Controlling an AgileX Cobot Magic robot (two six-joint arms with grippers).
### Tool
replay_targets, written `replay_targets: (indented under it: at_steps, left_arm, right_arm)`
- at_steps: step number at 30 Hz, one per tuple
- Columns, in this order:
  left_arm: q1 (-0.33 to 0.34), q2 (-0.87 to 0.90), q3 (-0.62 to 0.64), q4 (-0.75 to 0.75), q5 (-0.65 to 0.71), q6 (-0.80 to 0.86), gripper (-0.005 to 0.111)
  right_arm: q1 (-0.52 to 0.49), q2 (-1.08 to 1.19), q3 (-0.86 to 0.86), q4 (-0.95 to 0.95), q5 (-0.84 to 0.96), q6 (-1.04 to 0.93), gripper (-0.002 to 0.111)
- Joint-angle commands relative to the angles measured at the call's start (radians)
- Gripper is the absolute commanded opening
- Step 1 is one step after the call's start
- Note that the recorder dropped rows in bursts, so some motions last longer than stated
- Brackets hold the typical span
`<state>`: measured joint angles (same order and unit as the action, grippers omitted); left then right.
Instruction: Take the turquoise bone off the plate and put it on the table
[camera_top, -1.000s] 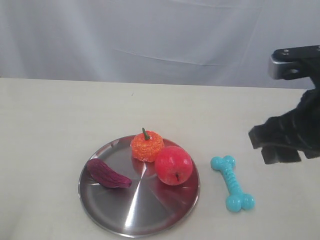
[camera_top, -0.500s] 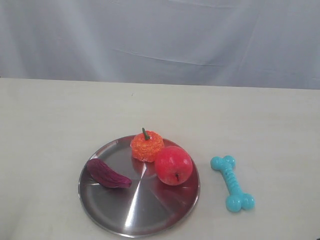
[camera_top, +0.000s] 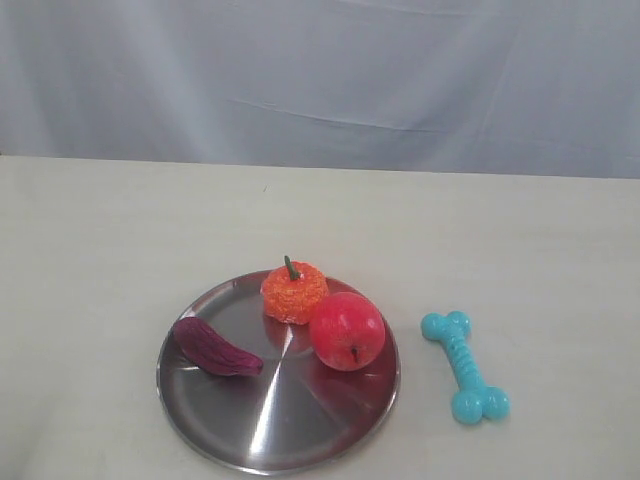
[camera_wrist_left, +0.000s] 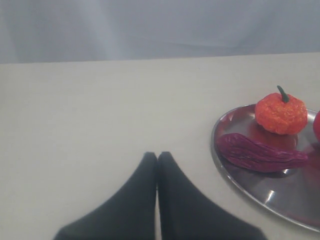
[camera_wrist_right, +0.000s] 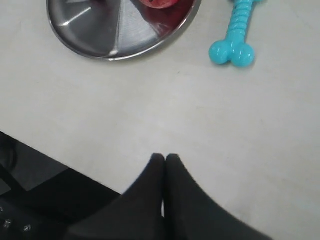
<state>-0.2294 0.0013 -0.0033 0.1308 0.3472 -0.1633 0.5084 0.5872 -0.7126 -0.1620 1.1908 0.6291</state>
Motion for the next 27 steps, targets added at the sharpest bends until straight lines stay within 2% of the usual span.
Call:
replay_targets:
  at_steps: [1,4,9,12,16,19,23,27]
  left_arm:
    - [-0.002,-0.001,0.003,0.001,-0.001,-0.001,0.000]
    - [-0.002,-0.001,0.003,0.001,-0.001,-0.001,0.000]
    - [-0.002,-0.001,0.003,0.001,-0.001,-0.001,0.000]
    - [-0.002,-0.001,0.003,0.001,-0.001,-0.001,0.000]
    - [-0.002,-0.001,0.003,0.001,-0.001,-0.001,0.000]
    - [-0.002,-0.001,0.003,0.001,-0.001,-0.001,0.000]
    - [-0.002,-0.001,0.003,0.001,-0.001,-0.001,0.000]
    - [-0.002,-0.001,0.003,0.001,-0.001,-0.001,0.000]
  right_arm:
    - [0.002,-0.005,0.001,-0.069,-0.011,0.001,-0.001]
    - [0.002,-0.005,0.002,-0.121,-0.059,-0.002,-0.001]
    - [0.007,-0.063,0.057,-0.269,-0.414,-0.039,-0.001]
    - [-0.081,-0.089,0.132,-0.283,-0.686,-0.097,-0.001]
    - [-0.290,-0.110,0.269,-0.246,-1.034,-0.100,-0.001]
    - [-0.399,-0.125,0.382,-0.222,-1.250,-0.080,-0.001]
    - [-0.472,-0.150,0.506,-0.227,-1.435,-0.077,-0.001]
    - [-0.480,-0.158,0.561,-0.232,-1.465,-0.102,-0.001]
